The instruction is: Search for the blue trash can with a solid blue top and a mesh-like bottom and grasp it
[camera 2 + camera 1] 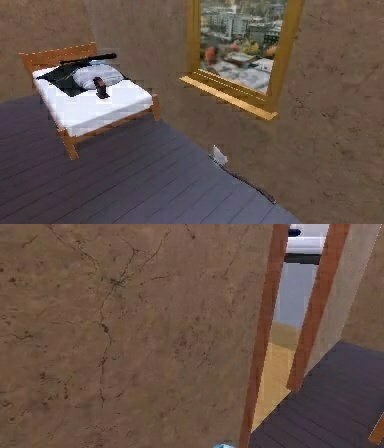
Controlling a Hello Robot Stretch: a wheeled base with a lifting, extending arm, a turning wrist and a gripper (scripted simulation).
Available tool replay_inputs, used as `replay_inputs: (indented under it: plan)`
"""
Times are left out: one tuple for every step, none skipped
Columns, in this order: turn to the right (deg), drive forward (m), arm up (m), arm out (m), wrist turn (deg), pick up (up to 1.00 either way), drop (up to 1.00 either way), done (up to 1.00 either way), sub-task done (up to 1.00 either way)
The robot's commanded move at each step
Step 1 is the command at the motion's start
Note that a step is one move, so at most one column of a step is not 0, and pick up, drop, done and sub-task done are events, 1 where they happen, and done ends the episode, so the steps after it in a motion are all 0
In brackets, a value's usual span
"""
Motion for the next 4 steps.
replay_inputs:
  plan:
    - [-45.0,0.0,0.0,0.0,0.0,0.0,0.0,0.0,0.0]
    - [-24.0,0.0,0.0,0.0,0.0,0.0,0.0,0.0,0.0]
    - [0.0,0.0,0.18,0.0,0.0,0.0,0.0,0.0,0.0]
    - [0.0,0.0,0.0,0.28,0.0,0.0,0.0,0.0,0.0]
